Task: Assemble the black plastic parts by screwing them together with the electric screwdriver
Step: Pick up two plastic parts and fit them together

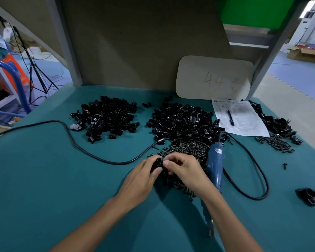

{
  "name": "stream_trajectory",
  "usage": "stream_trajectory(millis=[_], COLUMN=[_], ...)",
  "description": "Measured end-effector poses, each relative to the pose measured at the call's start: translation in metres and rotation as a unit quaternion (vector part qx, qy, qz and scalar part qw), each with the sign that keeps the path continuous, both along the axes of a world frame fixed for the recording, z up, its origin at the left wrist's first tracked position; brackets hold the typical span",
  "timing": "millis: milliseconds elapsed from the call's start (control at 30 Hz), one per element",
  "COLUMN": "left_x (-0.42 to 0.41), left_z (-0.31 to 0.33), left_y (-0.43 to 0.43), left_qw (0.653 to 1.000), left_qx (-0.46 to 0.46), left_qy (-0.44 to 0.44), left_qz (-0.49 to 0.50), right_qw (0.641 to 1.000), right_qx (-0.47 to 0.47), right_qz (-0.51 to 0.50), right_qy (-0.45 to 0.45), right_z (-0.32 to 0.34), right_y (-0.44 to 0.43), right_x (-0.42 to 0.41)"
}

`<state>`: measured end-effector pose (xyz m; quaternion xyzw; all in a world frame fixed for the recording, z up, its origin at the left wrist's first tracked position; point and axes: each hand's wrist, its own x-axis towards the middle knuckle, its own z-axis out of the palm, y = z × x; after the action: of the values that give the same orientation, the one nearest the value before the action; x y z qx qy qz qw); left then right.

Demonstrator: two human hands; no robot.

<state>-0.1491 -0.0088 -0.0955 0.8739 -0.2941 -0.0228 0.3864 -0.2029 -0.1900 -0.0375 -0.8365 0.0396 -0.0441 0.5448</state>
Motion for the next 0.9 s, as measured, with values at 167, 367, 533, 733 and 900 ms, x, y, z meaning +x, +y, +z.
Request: stream_trajectory(millis=[167,367,533,733,900], left_x=[0.0,0.0,-0.002,-0.002,-0.003], left_z=[-0.001,0.001,0.001,0.002,0.005], left_y=[-0.001,0.0,0.0,0.0,0.0], left_qw=[1.0,1.0,1.0,1.0,1.0], left_qx=[0.006,0.009,0.02,0.028,0.029], left_qy=[0.004,0.001,-0.01,-0.01,-0.012], left_qz=[0.005,0.009,0.011,-0.002,-0.001], right_qw=[0.998,0.999,0.998,0.997,0.997], right_qx=[0.031,-0.019,0.025,-0.031,-0.016], right_qz=[-0.056,-0.035,-0.039,-0.02,-0.003], right_qy=[-0.024,-0.024,0.037,0.063,0.081], right_z=[-0.01,-0.009,-0.01,-0.013,-0.012], right_y=[0.009,0.007,0.005,0.011,0.01], right_x=[0.001,-0.001,0.004,0.006,0.004])
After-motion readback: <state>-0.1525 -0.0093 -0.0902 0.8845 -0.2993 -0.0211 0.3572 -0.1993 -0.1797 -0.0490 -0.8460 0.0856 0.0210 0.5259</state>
